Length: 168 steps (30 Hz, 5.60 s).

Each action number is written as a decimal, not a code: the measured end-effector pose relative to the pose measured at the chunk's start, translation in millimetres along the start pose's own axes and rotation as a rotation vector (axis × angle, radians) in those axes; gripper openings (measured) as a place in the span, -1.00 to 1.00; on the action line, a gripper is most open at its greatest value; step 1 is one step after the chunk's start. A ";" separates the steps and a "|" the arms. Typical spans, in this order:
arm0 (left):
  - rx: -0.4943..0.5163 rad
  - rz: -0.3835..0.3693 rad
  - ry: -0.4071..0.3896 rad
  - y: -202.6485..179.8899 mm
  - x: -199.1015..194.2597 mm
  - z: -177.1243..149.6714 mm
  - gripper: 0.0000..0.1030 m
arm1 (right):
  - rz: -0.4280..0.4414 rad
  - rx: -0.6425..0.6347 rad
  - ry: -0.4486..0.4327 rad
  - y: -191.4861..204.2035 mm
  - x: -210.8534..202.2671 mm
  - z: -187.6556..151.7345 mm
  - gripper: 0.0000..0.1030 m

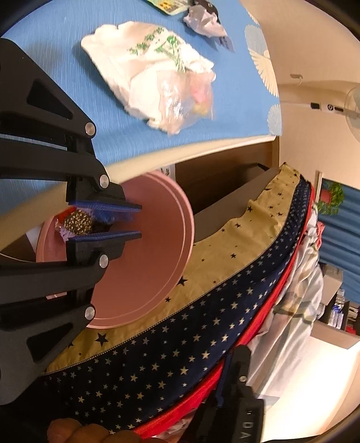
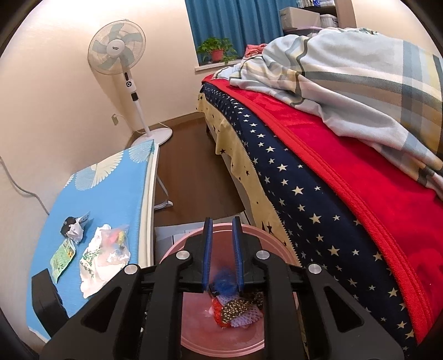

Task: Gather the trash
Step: 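Open right tool over pink bin while left tool opens, dropping both items, then move right tool to crumpled white paper while left tool approaches crumpled white tissue, then close right tool on crumpled paper while left tool closes on white tissue, then carry paper in right tool and tissue in left tool over pink bin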

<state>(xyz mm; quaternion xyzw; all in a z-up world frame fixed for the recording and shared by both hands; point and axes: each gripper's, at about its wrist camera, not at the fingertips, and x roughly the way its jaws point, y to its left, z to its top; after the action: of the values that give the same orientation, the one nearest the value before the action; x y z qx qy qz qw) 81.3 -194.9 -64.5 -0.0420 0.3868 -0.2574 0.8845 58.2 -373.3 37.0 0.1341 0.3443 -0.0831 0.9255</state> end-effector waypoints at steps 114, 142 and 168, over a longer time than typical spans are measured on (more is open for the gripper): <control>-0.505 0.411 -0.079 216.3 -93.2 -6.8 -0.90 | 0.553 -0.211 0.291 278.6 130.1 -28.6 -0.48; -0.512 0.486 -0.173 217.4 -136.4 -9.4 -0.91 | 0.601 -0.323 0.159 265.3 66.6 -22.6 -0.98; -0.241 0.381 -0.198 104.3 -124.9 3.3 -0.91 | 0.223 -0.256 -0.109 106.7 -57.3 -39.8 -0.98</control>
<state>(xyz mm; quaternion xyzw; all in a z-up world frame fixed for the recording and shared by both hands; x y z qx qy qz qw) 56.7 -44.3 -7.9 -0.0986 0.3273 -0.0327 0.9392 17.1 -256.3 66.3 0.0477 0.2841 0.0577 0.9559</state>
